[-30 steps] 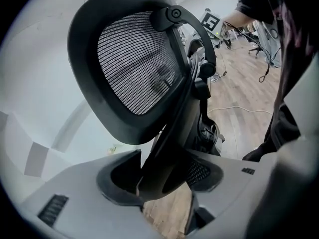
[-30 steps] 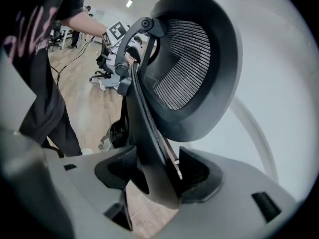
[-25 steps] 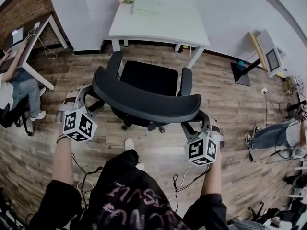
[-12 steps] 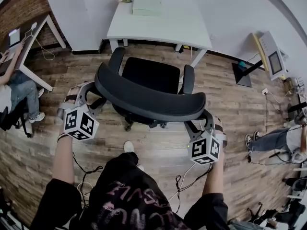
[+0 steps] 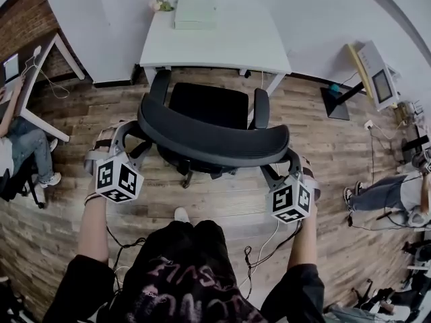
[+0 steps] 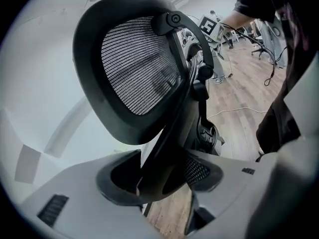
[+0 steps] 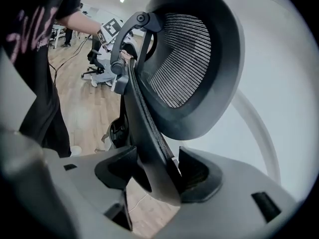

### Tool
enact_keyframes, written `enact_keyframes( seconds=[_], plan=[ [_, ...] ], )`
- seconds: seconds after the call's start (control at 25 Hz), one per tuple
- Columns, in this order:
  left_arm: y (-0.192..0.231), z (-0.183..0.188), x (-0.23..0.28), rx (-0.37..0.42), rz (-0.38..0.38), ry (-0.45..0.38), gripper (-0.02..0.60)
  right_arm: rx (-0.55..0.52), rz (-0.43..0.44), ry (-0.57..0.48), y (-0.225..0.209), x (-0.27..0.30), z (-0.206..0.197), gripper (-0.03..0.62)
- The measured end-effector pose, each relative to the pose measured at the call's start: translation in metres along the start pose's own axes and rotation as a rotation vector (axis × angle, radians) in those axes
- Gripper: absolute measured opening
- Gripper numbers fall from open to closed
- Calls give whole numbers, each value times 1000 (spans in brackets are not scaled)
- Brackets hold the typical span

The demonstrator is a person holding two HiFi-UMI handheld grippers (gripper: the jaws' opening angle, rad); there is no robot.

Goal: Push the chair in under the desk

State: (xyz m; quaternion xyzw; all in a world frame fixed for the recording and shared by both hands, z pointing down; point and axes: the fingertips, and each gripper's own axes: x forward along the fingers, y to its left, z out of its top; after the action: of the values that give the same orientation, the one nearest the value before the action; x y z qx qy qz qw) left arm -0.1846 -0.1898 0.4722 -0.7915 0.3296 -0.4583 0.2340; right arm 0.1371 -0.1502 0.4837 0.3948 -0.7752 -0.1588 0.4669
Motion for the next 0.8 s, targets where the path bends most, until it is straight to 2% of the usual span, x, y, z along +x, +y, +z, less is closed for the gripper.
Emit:
enact_keyframes(
  seconds=[0.44,0.8],
  plan=[
    [27,21,49,-15,-37,22,256,-18,28,-13,-52,38,-15,264],
    [50,31,84,-41,-27,56,256,-44,43,-43,-92,73,-21,264]
  ],
)
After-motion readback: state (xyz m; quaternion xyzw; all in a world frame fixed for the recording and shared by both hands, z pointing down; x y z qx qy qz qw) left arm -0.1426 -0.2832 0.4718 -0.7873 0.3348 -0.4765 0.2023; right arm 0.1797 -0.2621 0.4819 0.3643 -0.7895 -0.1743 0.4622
